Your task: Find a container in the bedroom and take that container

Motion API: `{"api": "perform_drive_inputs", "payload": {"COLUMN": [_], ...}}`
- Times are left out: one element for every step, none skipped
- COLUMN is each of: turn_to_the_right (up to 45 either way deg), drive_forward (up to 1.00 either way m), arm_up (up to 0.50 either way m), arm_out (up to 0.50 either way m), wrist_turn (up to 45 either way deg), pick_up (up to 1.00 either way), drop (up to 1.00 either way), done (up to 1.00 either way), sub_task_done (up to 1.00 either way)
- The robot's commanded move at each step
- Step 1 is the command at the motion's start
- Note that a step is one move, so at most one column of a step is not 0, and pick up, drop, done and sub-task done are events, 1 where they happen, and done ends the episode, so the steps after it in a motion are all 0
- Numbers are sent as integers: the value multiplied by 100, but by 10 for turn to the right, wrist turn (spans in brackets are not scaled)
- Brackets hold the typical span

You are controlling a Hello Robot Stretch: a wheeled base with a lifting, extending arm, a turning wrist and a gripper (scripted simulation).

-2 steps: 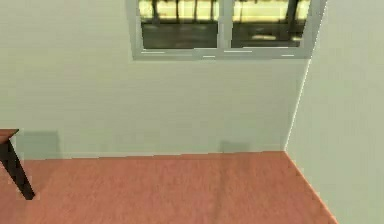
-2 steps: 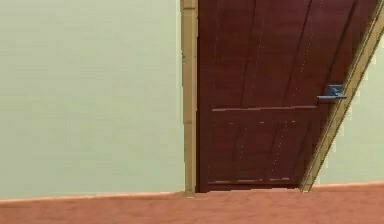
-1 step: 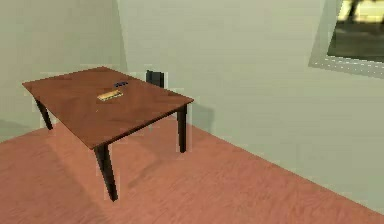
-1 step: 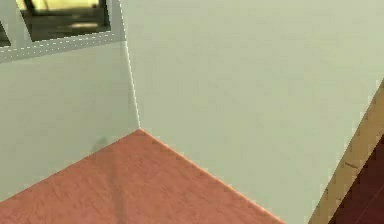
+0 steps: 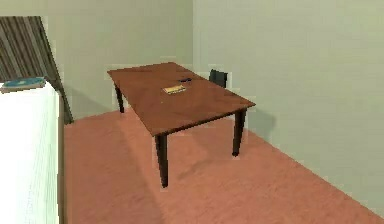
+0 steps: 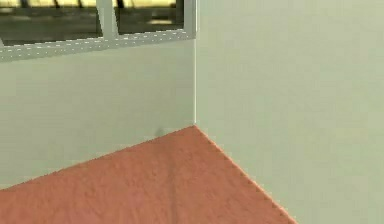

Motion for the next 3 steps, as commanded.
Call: {"api": "perform_drive_inputs", "payload": {"turn_to_the_right": [0,-450,-450], "drive_forward": [75,0,0], "arm_up": [0,0,0], "arm_out": [0,0,0], "wrist_turn": [0,0,0], "pick_up": [0,0,0], "drop": [0,0,0], "done": [0,0,0], "sub_task_done": [0,0,0]}}
